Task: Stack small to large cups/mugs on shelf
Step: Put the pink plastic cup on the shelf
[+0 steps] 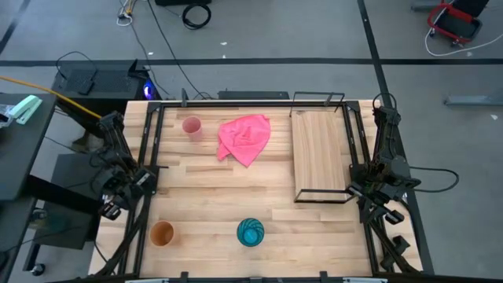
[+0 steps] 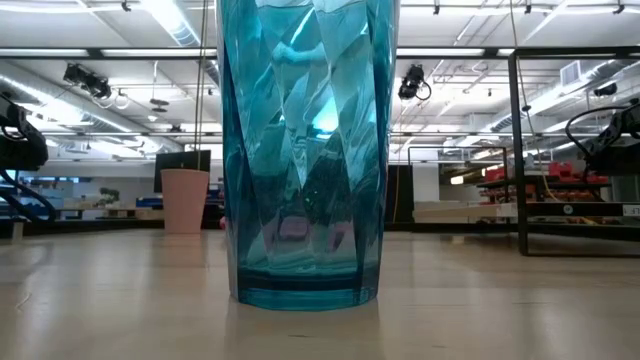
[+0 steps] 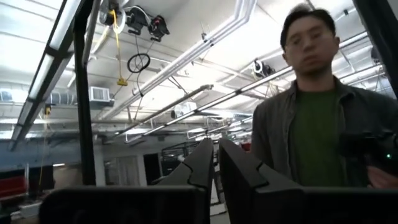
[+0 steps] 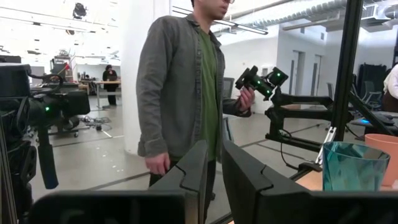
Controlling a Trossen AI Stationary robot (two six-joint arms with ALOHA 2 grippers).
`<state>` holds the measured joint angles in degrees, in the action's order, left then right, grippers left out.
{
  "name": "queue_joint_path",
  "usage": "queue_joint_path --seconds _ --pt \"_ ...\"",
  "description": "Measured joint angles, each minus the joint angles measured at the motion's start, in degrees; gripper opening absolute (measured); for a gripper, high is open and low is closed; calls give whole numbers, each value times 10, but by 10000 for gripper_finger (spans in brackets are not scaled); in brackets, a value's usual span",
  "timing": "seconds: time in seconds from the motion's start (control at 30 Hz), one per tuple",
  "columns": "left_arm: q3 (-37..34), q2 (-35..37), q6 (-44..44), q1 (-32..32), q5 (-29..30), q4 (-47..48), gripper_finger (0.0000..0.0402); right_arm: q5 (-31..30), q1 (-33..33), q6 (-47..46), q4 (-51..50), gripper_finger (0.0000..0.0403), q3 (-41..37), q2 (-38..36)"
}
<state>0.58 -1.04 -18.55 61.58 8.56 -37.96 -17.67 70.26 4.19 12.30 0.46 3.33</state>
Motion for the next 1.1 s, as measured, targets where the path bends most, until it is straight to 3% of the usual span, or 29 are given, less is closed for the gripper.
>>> queue_joint_path --seconds 0.67,1.1 --pt "0 0 -61 0 2 -25 37 0 0 0 0 57 0 0" --pt "0 -2 -104 0 99 -62 13 -23 0 82 0 57 0 0"
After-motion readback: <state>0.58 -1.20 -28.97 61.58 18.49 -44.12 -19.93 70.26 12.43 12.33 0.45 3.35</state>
